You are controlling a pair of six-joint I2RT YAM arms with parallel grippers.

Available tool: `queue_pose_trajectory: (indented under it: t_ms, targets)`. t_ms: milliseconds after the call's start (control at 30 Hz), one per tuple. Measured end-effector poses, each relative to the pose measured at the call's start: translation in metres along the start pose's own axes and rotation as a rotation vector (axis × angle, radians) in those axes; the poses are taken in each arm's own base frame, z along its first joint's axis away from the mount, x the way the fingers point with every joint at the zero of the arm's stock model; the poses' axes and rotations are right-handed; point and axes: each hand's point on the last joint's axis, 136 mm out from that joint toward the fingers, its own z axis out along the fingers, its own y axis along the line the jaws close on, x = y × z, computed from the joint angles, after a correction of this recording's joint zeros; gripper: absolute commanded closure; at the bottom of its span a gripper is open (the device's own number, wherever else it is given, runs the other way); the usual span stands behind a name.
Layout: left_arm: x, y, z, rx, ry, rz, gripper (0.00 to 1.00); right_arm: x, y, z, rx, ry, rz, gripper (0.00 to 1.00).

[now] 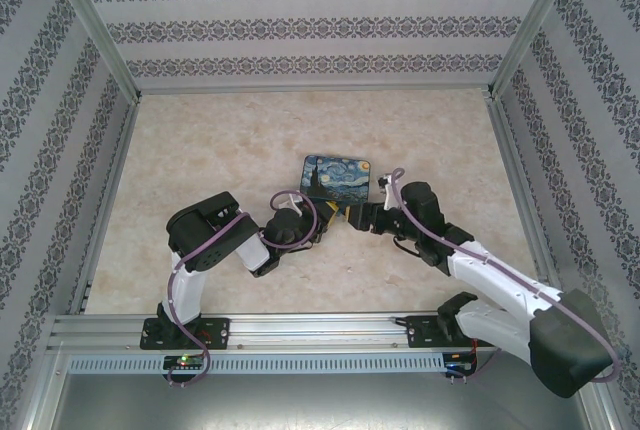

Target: Unlock a padlock with a key

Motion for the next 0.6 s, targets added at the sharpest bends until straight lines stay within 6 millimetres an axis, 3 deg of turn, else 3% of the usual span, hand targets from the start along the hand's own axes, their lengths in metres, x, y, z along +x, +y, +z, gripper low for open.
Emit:
queue_pose_trajectory:
  t_ms: [200,300,600]
  targets:
    - [0.002,0.002,0.0,-0.008,0.013,0.0,1.0,0.047,-0.034,0.012,0.221,0.151,-0.171,0.52]
    - [0.003,0.003,-0.001,-0.017,0.019,0.0,1.0,0.061,-0.043,0.018,0.298,0.205,-0.26,0.56]
    - [0.008,-0.001,-0.003,-0.021,0.043,-0.001,1.0,0.059,-0.047,0.038,0.426,0.235,-0.44,0.63]
